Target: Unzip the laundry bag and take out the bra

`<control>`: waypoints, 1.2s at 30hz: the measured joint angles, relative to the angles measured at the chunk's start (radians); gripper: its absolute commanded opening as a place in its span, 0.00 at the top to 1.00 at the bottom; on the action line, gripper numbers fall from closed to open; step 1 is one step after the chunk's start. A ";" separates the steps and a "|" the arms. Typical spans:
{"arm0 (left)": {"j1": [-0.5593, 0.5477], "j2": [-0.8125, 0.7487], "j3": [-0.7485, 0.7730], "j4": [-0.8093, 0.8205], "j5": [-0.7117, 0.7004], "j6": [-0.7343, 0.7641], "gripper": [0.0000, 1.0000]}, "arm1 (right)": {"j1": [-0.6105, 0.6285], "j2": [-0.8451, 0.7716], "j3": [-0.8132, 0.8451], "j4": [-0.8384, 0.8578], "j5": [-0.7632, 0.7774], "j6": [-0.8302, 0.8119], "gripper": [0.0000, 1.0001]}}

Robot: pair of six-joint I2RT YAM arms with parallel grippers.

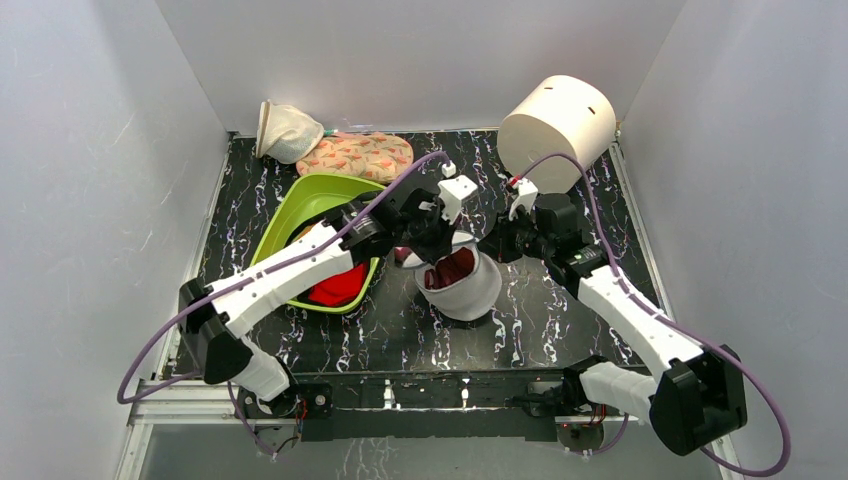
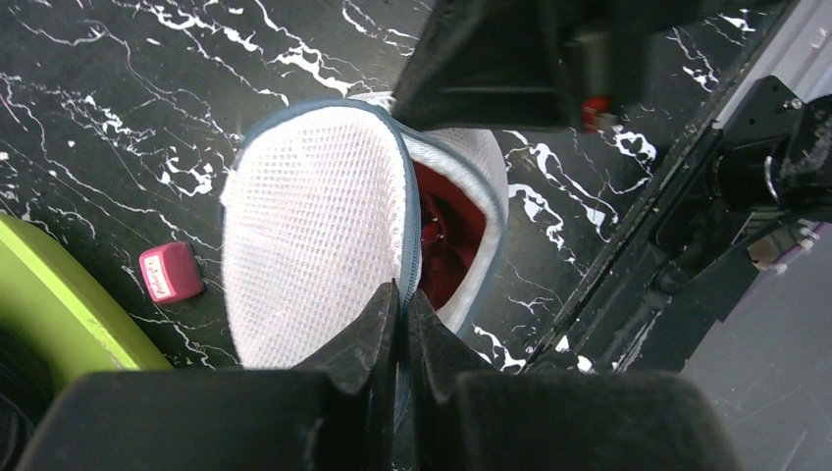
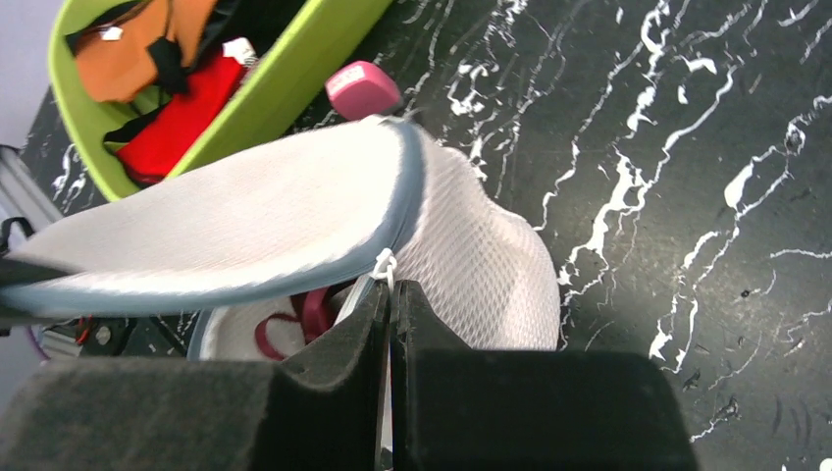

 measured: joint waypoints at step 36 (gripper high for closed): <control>-0.022 0.109 0.027 -0.059 -0.123 0.030 0.95 | -0.027 -0.043 0.002 -0.035 -0.214 -0.065 1.00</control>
